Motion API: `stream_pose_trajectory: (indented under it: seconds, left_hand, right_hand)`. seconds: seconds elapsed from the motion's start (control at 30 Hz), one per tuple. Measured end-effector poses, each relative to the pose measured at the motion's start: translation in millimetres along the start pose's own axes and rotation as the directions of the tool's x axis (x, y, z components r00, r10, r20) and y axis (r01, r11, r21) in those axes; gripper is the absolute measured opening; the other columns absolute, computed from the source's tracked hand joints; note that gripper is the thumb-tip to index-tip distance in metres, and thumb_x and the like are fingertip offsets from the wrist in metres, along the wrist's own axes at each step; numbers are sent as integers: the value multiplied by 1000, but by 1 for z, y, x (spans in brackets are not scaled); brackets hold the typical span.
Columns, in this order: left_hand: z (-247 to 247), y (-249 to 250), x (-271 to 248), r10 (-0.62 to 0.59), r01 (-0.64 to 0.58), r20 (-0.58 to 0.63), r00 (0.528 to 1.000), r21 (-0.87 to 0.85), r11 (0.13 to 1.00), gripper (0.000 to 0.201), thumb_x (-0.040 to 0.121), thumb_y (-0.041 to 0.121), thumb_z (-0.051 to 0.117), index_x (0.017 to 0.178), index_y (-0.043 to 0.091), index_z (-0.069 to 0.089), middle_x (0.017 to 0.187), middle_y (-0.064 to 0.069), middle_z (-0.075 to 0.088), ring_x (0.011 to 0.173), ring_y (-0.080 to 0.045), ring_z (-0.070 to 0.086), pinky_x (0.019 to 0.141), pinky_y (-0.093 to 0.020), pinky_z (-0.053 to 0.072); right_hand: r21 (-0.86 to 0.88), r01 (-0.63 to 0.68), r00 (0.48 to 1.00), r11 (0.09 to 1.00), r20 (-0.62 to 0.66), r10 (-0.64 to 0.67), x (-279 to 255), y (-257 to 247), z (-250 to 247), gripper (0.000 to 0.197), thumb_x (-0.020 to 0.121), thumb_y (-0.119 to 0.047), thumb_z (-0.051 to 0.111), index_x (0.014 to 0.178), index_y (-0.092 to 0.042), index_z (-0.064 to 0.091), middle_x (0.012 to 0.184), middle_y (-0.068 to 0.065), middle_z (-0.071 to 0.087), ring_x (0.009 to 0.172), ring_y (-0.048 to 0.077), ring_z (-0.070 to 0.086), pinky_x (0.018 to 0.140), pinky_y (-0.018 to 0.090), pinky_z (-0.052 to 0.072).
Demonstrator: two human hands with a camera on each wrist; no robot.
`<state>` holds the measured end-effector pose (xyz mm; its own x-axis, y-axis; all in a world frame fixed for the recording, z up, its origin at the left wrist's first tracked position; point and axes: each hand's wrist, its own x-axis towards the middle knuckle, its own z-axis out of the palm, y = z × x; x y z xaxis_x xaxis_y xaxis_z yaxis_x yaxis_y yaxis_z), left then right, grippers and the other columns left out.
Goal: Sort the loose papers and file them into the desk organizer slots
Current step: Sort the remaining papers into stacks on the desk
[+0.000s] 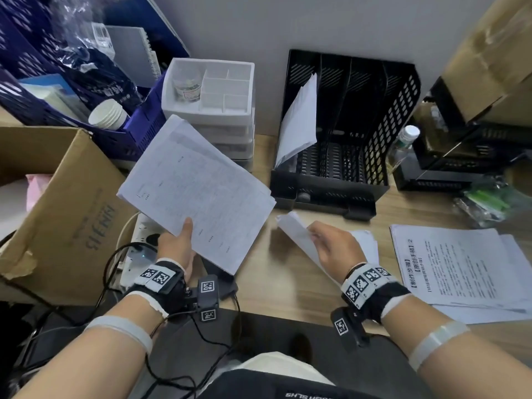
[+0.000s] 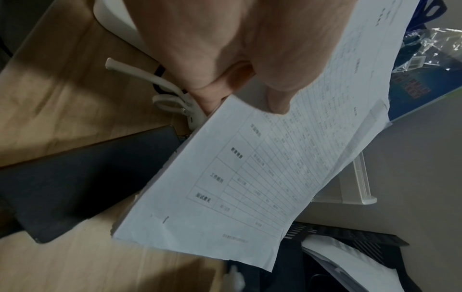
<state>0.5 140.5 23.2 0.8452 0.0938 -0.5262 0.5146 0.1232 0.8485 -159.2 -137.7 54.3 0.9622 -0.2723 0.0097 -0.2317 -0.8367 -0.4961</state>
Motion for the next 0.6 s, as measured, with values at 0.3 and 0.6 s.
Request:
stream_pose_trajectory:
  seconds: [0.3,0.6]
  left_hand:
    - [0,3,6,5,-1,-52,999,88,996,43,99,27,60,133,1,54,134,-13,62,118,-35,63,104,-47,49]
    - [11,16,-10,55,-65,64,996,157,985,45,101,28,58,133,-2,54,126,-11,63,114,-27,61,98,-36,45]
  right_hand:
    - [894,-173,886,413,-42,461,33,23,-83,18,99,-8,49,88,-17,61,87,4,70,77,21,64,73,37,50]
    - [744,5,792,668,-410,452,24,14,-125,5,93,-14,57,93,-11,62,85,12,68,72,16,61,67,32,50]
